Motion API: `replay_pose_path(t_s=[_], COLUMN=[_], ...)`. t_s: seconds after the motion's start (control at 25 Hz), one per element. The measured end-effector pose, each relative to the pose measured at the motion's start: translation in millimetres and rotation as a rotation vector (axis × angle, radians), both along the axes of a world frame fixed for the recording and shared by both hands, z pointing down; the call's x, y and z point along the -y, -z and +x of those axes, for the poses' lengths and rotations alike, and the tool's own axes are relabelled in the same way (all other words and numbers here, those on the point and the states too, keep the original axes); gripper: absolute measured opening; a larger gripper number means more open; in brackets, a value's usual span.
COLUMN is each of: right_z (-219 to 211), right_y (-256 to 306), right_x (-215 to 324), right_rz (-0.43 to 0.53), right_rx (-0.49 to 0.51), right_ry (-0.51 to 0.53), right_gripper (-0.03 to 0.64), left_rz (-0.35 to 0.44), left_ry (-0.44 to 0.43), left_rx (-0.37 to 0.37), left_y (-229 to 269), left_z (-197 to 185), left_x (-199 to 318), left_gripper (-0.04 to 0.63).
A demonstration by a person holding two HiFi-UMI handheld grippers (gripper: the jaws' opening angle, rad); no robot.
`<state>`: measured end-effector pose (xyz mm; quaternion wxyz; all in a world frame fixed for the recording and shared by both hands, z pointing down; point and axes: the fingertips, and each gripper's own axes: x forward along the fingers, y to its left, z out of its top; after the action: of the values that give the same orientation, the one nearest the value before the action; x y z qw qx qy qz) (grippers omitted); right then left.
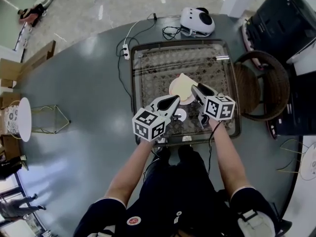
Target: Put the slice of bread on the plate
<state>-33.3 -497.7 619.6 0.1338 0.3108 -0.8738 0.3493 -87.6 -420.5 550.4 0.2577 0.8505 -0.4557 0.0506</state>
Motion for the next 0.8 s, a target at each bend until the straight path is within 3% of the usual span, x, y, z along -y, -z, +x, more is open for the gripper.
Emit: replay_pose_path(t_s=[0.32, 0.8], right_z=[0, -5], right_y=[92, 191], right_x=[-20, -61], right_rz=[0.194, 0.430], right_rx=[0.077, 0.128], right_ry=[0.025, 0.059], right_gripper=[0.042, 0.008], left_rz=[0.087, 0.214], left_ry=[-0.025, -0.057], left_rx=[-0.022, -0.036], left_y=[45, 111], left_z=[6, 9], left_x=[0, -19], left_gripper=[0.008, 0.008])
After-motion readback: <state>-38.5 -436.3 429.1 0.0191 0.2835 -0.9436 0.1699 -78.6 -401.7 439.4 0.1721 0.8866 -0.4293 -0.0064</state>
